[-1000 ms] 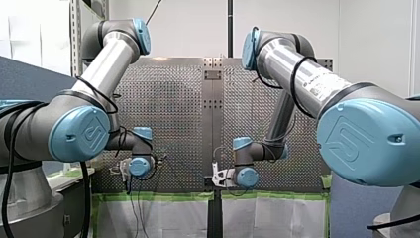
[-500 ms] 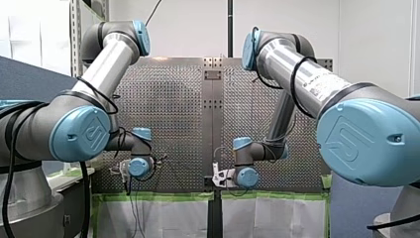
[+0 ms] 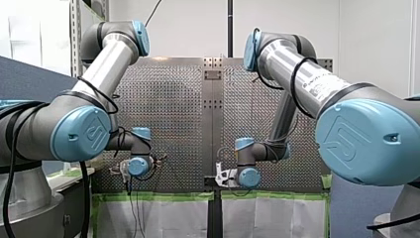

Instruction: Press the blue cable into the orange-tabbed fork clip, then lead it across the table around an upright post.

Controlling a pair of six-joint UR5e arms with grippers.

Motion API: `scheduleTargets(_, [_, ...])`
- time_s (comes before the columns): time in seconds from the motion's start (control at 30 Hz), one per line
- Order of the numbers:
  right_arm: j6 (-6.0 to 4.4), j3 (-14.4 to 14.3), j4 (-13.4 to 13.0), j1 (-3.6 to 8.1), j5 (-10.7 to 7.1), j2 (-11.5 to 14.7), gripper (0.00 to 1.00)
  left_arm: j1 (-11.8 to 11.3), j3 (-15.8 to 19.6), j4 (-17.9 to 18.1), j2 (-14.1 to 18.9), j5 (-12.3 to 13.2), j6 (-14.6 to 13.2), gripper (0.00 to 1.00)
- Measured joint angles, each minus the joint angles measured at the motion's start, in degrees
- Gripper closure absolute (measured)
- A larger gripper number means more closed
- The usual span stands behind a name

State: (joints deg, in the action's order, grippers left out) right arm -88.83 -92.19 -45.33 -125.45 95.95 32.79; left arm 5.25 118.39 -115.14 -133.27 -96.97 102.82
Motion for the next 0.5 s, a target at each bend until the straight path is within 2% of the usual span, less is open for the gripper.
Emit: scheduleTargets(0.5, [-0.27,0.57,-0.06,1.81,-0.13,-0.72,1.0,-1.39,-0.44,-0.16,-0.01,2.35,2.78,1.0])
